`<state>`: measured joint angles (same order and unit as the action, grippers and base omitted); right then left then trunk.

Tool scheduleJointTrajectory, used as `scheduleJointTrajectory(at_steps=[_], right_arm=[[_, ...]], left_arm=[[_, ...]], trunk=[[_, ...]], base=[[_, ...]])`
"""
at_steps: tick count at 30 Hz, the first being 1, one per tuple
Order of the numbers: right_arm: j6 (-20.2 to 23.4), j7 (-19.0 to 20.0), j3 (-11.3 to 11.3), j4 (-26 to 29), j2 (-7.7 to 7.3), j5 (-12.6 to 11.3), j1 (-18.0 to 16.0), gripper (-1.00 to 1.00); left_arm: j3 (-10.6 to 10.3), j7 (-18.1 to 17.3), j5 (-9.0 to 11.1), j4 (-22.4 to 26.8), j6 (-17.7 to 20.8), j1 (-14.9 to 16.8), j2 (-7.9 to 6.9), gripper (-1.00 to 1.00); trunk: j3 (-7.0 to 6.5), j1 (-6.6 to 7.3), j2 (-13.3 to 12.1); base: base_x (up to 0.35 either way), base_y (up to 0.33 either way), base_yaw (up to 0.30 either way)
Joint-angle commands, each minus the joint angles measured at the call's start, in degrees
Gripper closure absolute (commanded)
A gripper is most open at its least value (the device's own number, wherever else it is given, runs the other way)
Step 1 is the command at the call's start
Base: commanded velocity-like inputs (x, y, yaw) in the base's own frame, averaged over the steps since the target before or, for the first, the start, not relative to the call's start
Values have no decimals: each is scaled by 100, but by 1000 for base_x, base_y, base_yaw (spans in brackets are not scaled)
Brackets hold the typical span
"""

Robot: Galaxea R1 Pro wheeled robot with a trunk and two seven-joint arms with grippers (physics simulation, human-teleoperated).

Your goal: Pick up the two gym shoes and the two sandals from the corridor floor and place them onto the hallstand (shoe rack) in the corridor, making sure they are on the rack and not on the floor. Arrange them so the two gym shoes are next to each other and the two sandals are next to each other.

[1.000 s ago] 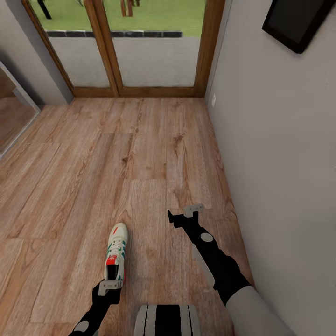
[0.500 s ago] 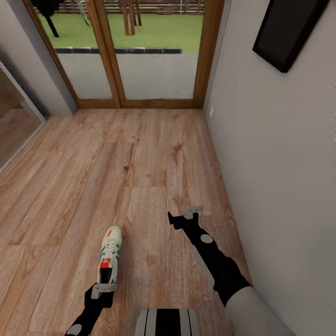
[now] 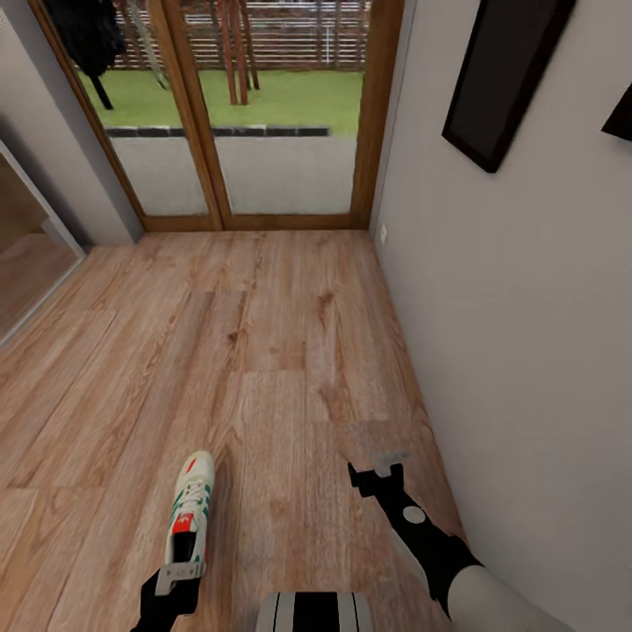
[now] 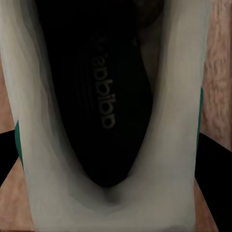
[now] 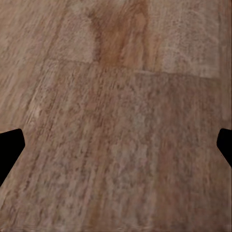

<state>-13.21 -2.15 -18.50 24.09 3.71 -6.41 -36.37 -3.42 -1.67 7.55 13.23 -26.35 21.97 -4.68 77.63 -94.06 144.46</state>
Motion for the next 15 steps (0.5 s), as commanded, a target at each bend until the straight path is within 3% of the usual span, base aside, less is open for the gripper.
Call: scheduleJointTrajectory(at_steps=[1, 9, 15], right_arm=[[-93, -23, -47, -93, -3, -60, -5, -100], [-818, -21, -48, -962, -3, -60, -2, -100], [-1449, -18, -41, -1688, -21, -59, 11, -100]], left_arm=[[-41, -18, 81, -20, -18, 2, -2, 100], [-45, -26, 166, -71, -45, 1, 16, 100], [-61, -42, 133, -82, -383, 1, 29, 100]], trunk=[[-29, 3, 0], [-276, 24, -11], [-460, 39, -19]], base=[[0, 0, -126], [0, 0, -153], [0, 0, -168]])
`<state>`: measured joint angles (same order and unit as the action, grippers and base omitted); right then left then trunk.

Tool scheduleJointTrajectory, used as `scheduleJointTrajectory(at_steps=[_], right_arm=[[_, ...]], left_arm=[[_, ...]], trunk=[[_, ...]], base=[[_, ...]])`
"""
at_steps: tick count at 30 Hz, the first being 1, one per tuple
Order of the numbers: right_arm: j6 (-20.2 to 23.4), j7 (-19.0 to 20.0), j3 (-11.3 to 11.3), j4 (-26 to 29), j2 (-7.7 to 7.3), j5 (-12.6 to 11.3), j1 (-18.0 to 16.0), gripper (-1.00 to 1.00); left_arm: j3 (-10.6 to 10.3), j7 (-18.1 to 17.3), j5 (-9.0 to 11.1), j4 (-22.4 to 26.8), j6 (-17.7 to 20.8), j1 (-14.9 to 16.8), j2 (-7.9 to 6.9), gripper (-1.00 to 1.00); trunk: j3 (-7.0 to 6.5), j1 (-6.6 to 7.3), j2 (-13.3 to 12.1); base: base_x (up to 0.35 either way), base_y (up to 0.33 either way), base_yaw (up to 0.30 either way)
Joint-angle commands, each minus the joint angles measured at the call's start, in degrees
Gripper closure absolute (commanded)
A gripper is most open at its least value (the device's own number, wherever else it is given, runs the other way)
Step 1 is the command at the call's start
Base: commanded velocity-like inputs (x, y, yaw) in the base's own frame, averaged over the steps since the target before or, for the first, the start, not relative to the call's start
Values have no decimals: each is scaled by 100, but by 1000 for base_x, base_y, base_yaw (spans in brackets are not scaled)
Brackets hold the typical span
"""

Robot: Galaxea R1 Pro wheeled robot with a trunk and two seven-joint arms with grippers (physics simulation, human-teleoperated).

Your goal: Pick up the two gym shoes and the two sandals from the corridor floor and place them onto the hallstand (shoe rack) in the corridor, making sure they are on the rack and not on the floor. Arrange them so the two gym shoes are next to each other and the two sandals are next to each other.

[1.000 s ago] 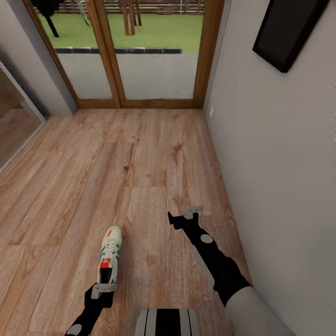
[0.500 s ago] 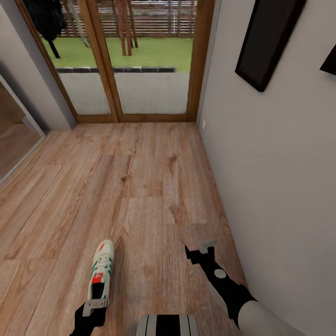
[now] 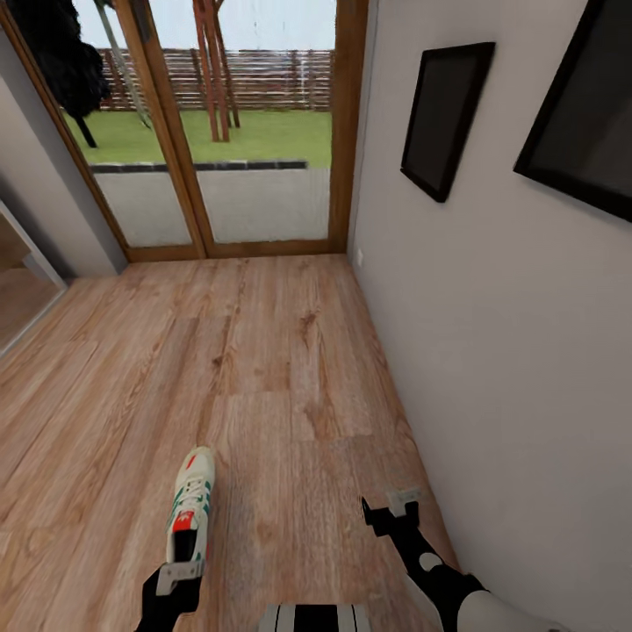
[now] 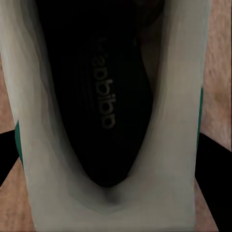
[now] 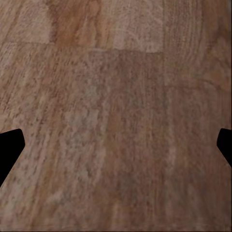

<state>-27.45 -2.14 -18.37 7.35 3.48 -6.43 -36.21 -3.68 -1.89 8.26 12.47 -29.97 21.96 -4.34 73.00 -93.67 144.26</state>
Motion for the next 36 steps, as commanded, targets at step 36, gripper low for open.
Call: scheduleJointTrajectory(at_steps=[36], right_arm=[[-999, -7, -61, -586, -46, 466, 1120, -100]], left_arm=[[-80, -22, 27, -43, -220, -322, 29, 100]], trunk=[[-1112, 94, -47]], base=[[0, 0, -91]])
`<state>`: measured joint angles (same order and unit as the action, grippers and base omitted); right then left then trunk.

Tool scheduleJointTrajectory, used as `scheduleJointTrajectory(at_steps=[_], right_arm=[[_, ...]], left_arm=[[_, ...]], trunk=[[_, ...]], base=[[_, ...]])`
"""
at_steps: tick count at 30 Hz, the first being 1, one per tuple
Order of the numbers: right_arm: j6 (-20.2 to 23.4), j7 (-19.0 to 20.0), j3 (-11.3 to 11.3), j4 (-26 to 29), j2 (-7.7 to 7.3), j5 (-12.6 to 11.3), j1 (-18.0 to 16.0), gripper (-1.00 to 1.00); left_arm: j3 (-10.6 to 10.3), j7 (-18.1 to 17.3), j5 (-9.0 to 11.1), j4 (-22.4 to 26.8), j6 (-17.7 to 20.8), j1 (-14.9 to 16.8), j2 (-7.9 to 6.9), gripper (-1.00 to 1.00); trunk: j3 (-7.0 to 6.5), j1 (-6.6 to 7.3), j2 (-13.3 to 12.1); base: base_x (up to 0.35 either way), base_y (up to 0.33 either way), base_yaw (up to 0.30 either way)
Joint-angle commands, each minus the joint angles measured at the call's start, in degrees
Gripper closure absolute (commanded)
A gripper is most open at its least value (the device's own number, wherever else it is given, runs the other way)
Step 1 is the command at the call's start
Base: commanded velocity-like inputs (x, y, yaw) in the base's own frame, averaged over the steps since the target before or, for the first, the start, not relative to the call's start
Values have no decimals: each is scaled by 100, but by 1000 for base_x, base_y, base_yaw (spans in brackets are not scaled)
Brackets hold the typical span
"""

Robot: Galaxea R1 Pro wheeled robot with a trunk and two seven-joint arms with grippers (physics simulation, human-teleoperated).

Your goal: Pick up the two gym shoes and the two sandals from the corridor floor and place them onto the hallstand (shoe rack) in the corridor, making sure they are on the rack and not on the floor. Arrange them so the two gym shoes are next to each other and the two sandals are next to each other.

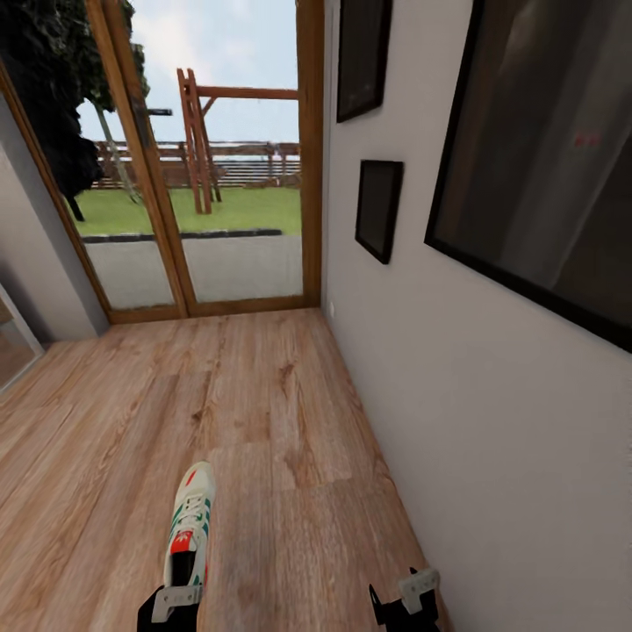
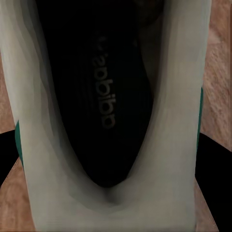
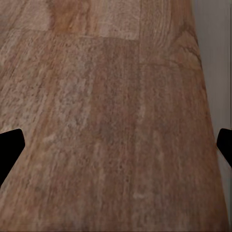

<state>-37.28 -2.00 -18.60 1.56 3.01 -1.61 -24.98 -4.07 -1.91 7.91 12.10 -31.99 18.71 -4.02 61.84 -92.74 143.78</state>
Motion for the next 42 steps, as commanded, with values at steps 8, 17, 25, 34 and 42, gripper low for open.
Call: scheduleJointTrajectory(at_steps=[8, 17, 25, 34, 42], right_arm=[[-7, -20, -37, -4, -55, -15, 1, -100], [-5, -34, -29, 10, -51, -34, 2, -100], [-7, -37, -14, 18, -54, -62, 2, -100], [-7, -23, -19, 11, -55, -53, 2, -100], [1, -20, -21, 8, -55, -47, 2, -100]], left_arm=[[-41, -20, 61, -6, -18, 1, -3, 100], [-41, -20, 61, -6, -18, 1, -3, 100], [-41, -20, 61, -8, -18, 1, -3, 100], [-41, -20, 61, -14, -18, 1, -3, 100], [-37, -20, 61, -15, -18, 3, -9, 100]], trunk=[[-245, 21, -9], [-467, 45, -21], [-645, 65, -32], [-833, 89, -44], [-982, 125, -87]], base=[[0, 0, 0], [0, 0, 0], [0, 0, 18], [0, 0, 220], [0, 0, 266]])
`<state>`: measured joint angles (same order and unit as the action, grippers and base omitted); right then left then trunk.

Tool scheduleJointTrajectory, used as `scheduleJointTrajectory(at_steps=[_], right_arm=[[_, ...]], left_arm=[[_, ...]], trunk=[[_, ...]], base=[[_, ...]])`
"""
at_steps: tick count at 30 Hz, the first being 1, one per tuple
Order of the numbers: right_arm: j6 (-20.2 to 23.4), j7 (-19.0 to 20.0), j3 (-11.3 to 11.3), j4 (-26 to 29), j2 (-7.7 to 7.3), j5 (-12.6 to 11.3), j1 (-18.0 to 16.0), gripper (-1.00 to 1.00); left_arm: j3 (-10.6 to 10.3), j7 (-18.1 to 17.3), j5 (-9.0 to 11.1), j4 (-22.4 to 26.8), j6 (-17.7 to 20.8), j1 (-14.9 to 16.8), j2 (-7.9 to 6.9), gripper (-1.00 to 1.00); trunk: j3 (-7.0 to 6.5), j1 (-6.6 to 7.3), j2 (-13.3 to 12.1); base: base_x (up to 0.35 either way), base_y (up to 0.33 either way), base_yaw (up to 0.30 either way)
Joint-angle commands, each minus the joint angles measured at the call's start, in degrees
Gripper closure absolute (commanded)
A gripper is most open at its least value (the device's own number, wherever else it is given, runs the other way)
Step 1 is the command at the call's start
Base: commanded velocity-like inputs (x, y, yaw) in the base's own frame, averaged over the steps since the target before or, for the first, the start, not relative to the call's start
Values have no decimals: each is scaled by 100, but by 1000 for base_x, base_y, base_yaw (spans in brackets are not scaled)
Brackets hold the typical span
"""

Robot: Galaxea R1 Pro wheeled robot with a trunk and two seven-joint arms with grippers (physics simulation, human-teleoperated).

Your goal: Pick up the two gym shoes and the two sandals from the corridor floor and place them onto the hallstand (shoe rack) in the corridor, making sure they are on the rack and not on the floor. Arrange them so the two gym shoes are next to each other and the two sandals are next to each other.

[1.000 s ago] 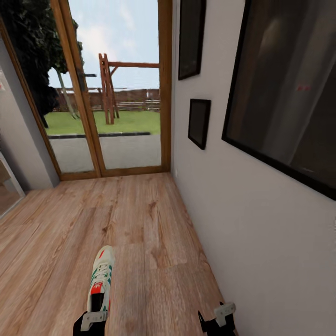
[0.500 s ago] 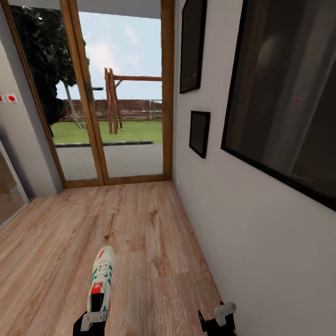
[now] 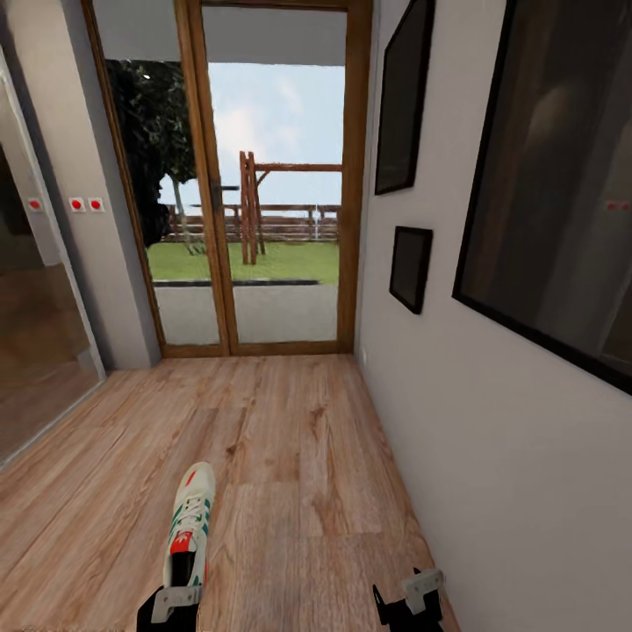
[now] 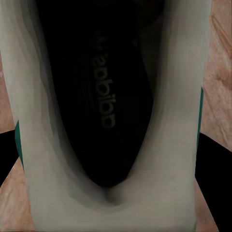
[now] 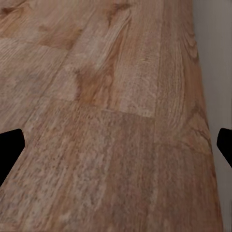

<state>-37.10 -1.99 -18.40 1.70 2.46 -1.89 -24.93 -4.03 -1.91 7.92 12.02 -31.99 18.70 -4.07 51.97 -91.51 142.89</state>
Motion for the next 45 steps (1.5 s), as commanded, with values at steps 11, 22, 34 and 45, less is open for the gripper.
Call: scheduleJointTrajectory(at_steps=[11, 22, 34, 45], right_arm=[[-8, -29, -41, -12, -8, -13, -3, -100], [-8, -38, -41, -12, -9, -16, -3, -100], [1, -38, -41, -12, -9, -22, -3, -100], [1, -38, -41, -11, -9, -21, -3, -100]], left_arm=[[-45, -20, 61, -10, -18, 2, 3, 100], [-45, -20, 61, -15, -18, 2, 3, 100], [-44, -20, 61, -10, -19, 2, 3, 100], [-37, -20, 82, -7, -60, -59, -5, 100]], trunk=[[-125, 243, -440], [-244, 485, -881], [-157, 485, -881], [-78, 485, -881]], base=[[0, 0, 200], [0, 0, 166], [0, 0, 165], [161, 91, 165]])
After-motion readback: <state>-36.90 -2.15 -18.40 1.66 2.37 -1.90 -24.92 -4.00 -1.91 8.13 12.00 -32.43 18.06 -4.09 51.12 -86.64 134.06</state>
